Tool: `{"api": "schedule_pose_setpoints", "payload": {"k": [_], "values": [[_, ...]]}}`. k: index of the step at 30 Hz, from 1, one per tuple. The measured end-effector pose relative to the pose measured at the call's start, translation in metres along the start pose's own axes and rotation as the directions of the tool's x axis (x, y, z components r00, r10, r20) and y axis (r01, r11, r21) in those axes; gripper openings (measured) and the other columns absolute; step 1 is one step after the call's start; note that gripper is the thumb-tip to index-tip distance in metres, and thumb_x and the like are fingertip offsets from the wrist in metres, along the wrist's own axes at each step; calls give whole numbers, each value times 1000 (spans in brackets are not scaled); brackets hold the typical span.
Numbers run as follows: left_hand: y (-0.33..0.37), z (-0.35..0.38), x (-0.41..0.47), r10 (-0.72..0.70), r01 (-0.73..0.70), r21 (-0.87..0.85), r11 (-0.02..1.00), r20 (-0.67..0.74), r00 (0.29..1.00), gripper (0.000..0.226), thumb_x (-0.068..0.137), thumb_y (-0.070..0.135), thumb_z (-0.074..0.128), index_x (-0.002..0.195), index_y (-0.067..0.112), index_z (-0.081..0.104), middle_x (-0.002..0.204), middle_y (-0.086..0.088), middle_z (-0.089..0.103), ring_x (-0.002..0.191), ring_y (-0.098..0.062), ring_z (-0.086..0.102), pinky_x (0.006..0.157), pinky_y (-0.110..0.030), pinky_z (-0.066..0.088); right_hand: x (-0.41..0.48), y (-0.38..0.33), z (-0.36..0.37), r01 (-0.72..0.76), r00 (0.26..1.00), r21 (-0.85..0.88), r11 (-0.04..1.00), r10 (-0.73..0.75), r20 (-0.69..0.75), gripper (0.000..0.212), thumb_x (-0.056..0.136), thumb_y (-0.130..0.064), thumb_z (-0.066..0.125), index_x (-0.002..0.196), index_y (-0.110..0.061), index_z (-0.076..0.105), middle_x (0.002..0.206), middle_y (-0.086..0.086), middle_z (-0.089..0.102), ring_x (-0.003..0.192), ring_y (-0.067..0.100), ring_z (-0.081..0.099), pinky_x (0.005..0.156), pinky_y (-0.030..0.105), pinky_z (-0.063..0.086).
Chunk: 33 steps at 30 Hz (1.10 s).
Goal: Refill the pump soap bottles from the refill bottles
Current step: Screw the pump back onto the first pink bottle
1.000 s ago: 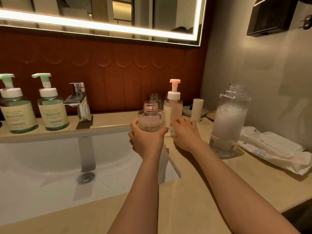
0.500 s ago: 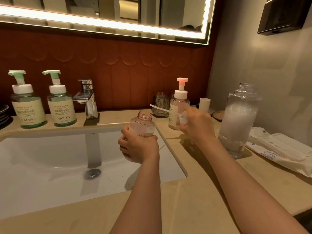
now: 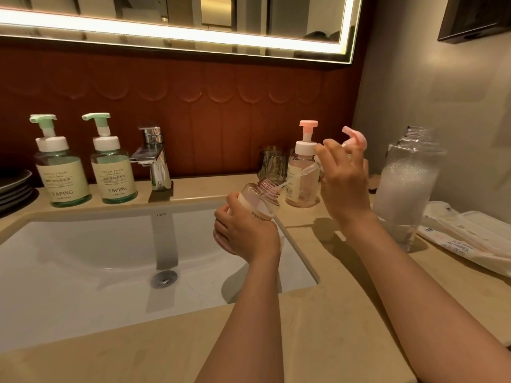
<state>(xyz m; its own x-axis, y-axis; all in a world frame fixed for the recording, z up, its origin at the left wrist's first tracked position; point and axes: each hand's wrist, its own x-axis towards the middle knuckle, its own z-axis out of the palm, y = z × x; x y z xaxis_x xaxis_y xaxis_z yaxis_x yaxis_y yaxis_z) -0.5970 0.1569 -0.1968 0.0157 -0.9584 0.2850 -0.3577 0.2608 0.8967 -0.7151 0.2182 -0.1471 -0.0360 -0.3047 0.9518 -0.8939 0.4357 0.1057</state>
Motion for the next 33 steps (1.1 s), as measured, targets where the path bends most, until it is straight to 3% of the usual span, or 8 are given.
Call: {"api": "schedule_pose_setpoints", "payload": {"k": [7, 17, 20, 22, 24, 27, 30, 33], "values": [[9, -4, -6, 155, -147, -62, 987, 169, 973, 79, 66, 23, 80, 131, 27, 35, 128, -4, 40, 120, -22, 36, 103, -30, 29, -2, -11, 6, 250, 965, 207, 946, -262, 33, 66, 64, 12, 74, 119, -8, 45, 115, 19, 61, 103, 30, 38, 72, 50, 54], [11, -5, -1, 87, -40, -205, 978, 229, 969, 81, 64, 14, 82, 130, 25, 37, 131, -3, 40, 121, -23, 37, 102, -35, 32, 1, -14, -1, 408, 904, 352, 842, -427, -27, 80, 62, 17, 73, 129, -9, 37, 126, 21, 51, 115, 30, 41, 93, 47, 45], [13, -5, -1, 64, -11, -223, 975, 230, 971, 79, 65, 14, 81, 129, 25, 36, 130, -3, 40, 121, -22, 37, 102, -34, 32, 2, -21, -10, 383, 915, 462, 800, -399, -68, 63, 71, 4, 59, 128, -7, 34, 127, 16, 41, 108, 26, 45, 89, 37, 46], [15, -5, -1, 60, -4, -243, 970, 226, 972, 77, 67, 15, 80, 129, 25, 36, 130, -4, 40, 120, -22, 37, 103, -35, 33, 2, -27, -15, 347, 933, 496, 796, -346, -97, 48, 78, -10, 47, 124, -6, 34, 120, 24, 52, 97, 26, 55, 80, 28, 49], [17, -6, -2, 71, -9, -262, 965, 225, 972, 76, 67, 15, 80, 129, 25, 36, 130, -3, 40, 120, -21, 37, 103, -35, 34, 1, -32, -13, 261, 964, 524, 811, -247, -98, 42, 81, -13, 47, 122, -8, 36, 108, 26, 61, 89, 29, 63, 77, 29, 52], [20, -7, -3, 89, -13, -302, 953, 238, 967, 76, 65, 15, 81, 126, 26, 37, 129, -2, 41, 118, -21, 37, 104, -37, 36, 2, -42, -15, -80, 990, 673, 736, 139, -34, 35, 82, -13, 62, 113, -8, 45, 102, 14, 61, 88, 16, 60, 76, 20, 53], [28, -6, -4, 98, 18, -389, 921, 277, 956, 75, 63, 16, 81, 123, 28, 38, 123, 1, 43, 115, -20, 41, 101, -42, 39, 10, -41, -23, -488, 854, 764, 423, 413, 317, 47, 78, -19, 70, 117, -10, 44, 110, 2, 54, 100, 14, 54, 84, 22, 47], [33, -3, -8, 122, 62, -470, 881, 352, 928, 71, 63, 17, 80, 119, 29, 39, 120, 2, 47, 112, -20, 45, 100, -44, 41, 17, -29, -25, -720, 668, 693, 31, 302, 681, 62, 81, -31, 64, 134, -16, 36, 131, 3, 48, 114, 14, 50, 87, 20, 43]]}}
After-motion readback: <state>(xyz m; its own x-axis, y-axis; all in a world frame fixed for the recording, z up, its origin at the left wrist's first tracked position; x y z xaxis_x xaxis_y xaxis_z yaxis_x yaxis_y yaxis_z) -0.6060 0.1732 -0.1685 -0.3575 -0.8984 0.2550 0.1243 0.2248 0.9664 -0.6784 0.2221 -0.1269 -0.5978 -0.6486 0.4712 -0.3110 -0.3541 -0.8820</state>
